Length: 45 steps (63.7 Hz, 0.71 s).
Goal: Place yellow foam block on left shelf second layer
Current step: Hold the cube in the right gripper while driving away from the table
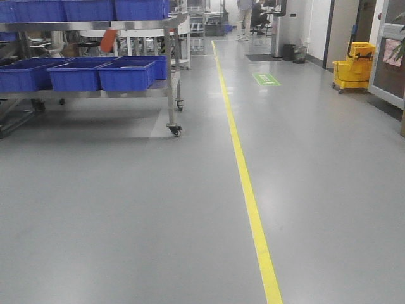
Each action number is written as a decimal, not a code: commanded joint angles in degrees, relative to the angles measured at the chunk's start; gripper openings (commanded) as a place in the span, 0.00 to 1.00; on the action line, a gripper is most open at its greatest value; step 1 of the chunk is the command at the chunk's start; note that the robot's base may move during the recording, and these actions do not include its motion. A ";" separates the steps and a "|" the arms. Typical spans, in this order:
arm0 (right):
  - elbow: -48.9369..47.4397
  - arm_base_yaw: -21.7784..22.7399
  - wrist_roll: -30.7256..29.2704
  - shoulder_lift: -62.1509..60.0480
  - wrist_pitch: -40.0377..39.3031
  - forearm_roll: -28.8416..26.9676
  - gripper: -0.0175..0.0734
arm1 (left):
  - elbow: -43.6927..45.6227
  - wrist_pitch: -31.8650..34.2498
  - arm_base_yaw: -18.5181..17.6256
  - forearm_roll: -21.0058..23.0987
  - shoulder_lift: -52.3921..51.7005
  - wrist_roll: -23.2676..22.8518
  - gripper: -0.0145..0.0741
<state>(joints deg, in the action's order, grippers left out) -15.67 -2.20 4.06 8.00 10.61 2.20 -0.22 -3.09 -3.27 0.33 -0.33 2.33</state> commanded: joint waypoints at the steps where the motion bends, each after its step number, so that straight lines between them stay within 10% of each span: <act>1: -1.48 0.20 -0.42 0.68 -5.23 0.56 0.74 | -1.60 4.73 -0.25 0.29 -0.93 -0.22 0.30; 45: -1.48 0.20 -0.42 0.68 -5.23 0.56 0.74 | -1.60 4.73 -0.25 0.29 -0.93 -0.22 0.30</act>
<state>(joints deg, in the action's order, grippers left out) -15.67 -2.20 4.06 8.00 10.61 2.20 -0.22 -3.09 -3.27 0.33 -0.33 2.33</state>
